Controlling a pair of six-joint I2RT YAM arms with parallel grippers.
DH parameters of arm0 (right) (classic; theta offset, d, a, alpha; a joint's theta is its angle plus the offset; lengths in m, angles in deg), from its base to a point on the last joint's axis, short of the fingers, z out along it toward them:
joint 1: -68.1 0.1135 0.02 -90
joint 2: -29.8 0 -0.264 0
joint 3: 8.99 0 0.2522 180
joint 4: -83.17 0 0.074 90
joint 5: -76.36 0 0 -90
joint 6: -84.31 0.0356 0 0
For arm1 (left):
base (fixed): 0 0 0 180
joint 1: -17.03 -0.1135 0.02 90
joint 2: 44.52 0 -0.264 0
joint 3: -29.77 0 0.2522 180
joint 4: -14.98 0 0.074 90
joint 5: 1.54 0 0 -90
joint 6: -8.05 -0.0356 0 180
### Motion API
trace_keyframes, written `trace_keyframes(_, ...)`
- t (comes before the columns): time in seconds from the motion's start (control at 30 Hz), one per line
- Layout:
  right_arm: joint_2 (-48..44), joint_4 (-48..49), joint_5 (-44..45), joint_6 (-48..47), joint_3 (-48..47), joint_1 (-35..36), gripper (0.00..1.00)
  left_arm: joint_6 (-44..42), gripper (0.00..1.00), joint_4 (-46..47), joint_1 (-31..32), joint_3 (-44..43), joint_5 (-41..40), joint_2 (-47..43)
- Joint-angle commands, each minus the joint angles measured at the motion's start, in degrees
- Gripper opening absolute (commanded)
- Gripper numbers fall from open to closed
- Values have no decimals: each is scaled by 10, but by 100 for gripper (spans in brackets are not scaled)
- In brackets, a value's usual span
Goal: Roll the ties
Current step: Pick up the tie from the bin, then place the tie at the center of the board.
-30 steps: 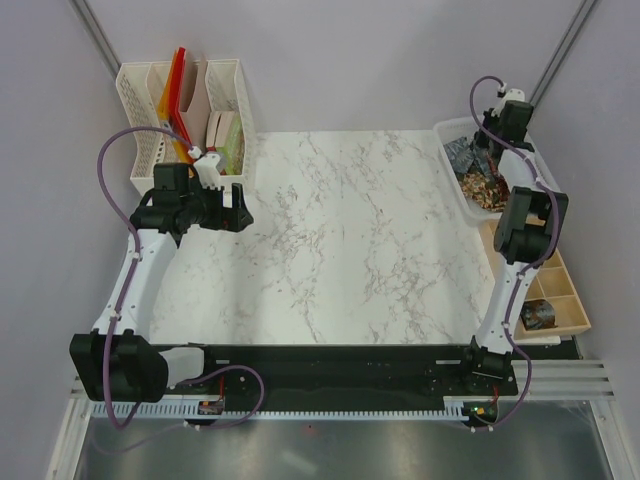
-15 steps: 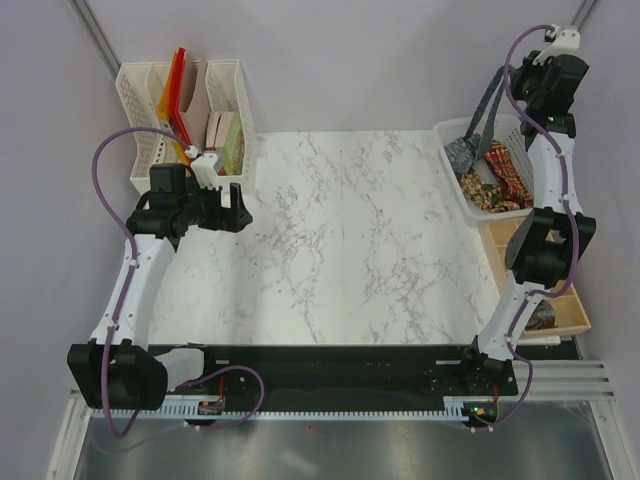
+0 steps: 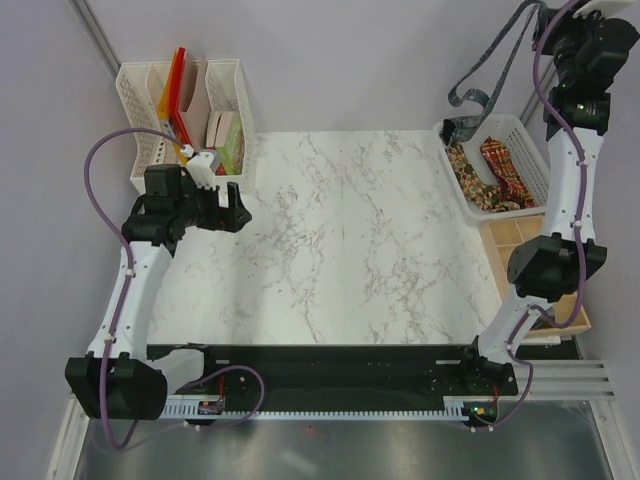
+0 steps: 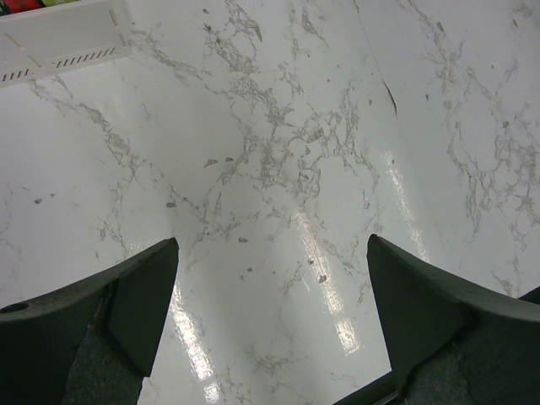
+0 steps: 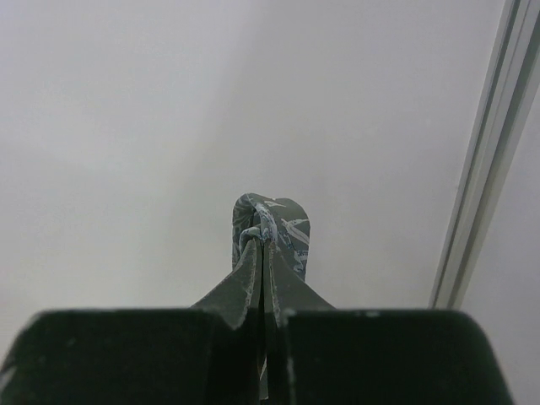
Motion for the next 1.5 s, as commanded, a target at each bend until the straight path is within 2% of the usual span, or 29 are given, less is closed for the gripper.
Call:
trace_keyframes(0.0,-40,46,-21,64,-72,0,0,18,100,25,3,-7,27,-16)
trace_keyframes(0.17,-54,51,-41,136,-126,7,0,18,100,29,4,-11,45,-17)
trace_keyframes(0.33,-76,74,-34,205,-136,31,0,34,100,35,4,-7,60,-31)
trace_keyframes(0.53,-90,83,-24,263,-147,95,0,31,100,57,4,19,100,-66)
trace_keyframes(0.63,-87,71,-13,305,-144,140,0,39,100,74,4,36,118,-88)
trace_keyframes(0.67,-90,66,-7,299,-136,190,0,41,100,77,4,41,127,-92)
trace_keyframes(0.73,-98,76,11,300,-115,229,0,46,100,85,4,52,128,-108)
trace_keyframes(0.83,-97,78,60,303,-104,335,0,43,100,89,4,61,108,-120)
trace_keyframes(0.93,-91,65,105,328,-97,381,0,24,100,86,4,61,104,-133)
trace_keyframes(1.03,-128,64,124,341,2,357,0,-21,100,84,4,61,126,-147)
trace_keyframes(1.07,-159,64,123,347,78,336,0,-29,100,78,4,60,122,-148)
trace_keyframes(1.1,-177,61,116,361,122,310,0,-40,100,69,4,54,118,-147)
trace_keyframes(1.13,-194,62,104,392,170,252,0,-62,100,59,4,49,113,-144)
trace_keyframes(1.17,-227,62,70,392,269,225,0,-74,100,38,4,39,100,-132)
trace_keyframes(1.2,-244,64,54,381,322,203,0,-83,100,32,4,35,90,-127)
trace_keyframes(1.23,-261,68,31,327,422,168,0,-99,100,27,3,33,80,-118)
trace_keyframes(1.3,-303,68,-13,251,516,147,0,-131,100,15,3,32,67,-101)
trace_keyframes(1.33,-325,65,-26,161,596,128,0,-143,100,12,3,32,72,-95)
trace_keyframes(1.37,-332,58,-27,130,629,123,3,-153,100,10,3,37,76,-82)
trace_keyframes(1.47,-348,39,-106,-9,713,109,0,-199,99,2,3,52,121,-65)
